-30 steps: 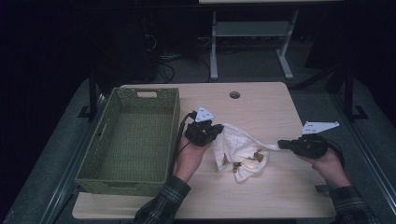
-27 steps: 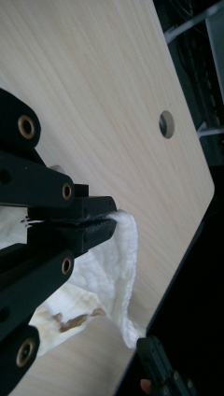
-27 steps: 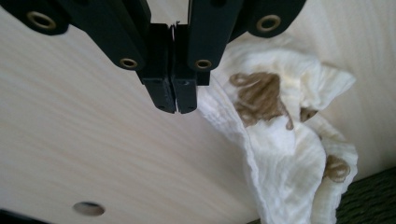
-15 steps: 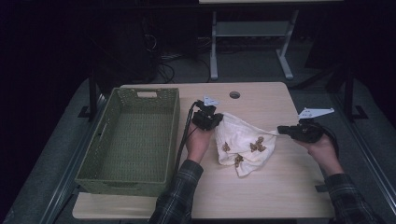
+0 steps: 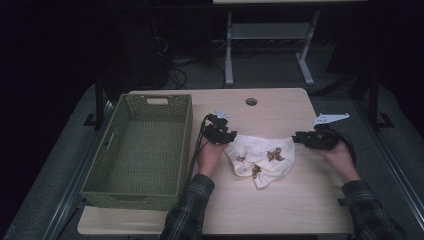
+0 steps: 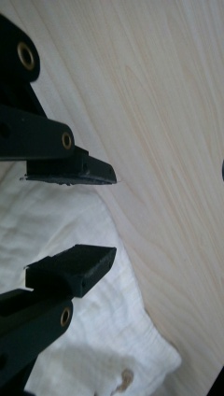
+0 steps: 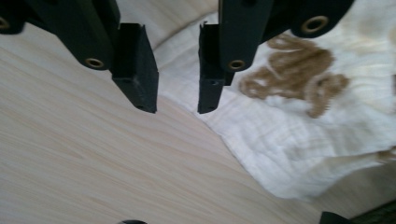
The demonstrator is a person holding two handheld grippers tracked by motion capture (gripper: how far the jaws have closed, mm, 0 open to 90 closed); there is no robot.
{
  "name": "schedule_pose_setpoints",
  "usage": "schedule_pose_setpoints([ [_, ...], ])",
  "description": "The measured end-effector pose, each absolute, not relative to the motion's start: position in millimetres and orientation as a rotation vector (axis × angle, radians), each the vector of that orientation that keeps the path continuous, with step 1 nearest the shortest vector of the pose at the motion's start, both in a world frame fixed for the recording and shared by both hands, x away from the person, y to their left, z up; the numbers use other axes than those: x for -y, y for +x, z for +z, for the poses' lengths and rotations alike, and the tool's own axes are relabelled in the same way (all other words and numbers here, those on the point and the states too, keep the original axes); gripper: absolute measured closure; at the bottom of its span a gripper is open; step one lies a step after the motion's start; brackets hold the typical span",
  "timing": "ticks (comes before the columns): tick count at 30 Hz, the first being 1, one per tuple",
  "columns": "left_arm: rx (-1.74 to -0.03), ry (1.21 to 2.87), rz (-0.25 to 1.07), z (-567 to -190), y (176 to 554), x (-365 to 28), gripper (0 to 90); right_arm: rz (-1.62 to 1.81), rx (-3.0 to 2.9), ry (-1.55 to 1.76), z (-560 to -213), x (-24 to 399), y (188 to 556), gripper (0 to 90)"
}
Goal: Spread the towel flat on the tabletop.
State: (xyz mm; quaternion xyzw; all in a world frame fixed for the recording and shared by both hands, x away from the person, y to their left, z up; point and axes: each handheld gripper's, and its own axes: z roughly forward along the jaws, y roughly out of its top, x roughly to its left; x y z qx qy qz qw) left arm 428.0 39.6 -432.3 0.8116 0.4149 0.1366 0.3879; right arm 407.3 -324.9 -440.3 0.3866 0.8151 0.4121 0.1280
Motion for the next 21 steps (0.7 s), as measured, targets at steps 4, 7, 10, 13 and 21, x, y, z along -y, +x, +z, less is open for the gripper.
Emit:
schedule_pose_setpoints([
  [4, -1.004, 2.065, 0.330, -423.9, 413.6, -38.2, 54.9, 1.226, -2.403, 1.091, -434.3, 321.4, 395.1, 65.6],
  [7, -0.952, 2.081, 0.324, -419.5, 401.6, -37.4, 54.3, 1.232, -2.434, 1.061, -431.8, 315.0, 383.4, 65.5],
  [10, -0.918, 2.092, 0.280, -418.5, 389.8, -36.7, 54.3, 1.243, -2.461, 1.044, -429.4, 308.0, 374.2, 65.8],
  [13, -0.881, 2.106, 0.249, -419.2, 379.3, -36.8, 54.4, 1.257, -2.482, 1.022, -427.5, 301.9, 366.5, 67.2],
  [21, -0.803, 2.152, 0.182, -423.3, 352.6, -36.4, 55.1, 1.279, -2.559, 0.947, -427.2, 279.3, 342.1, 70.0],
])
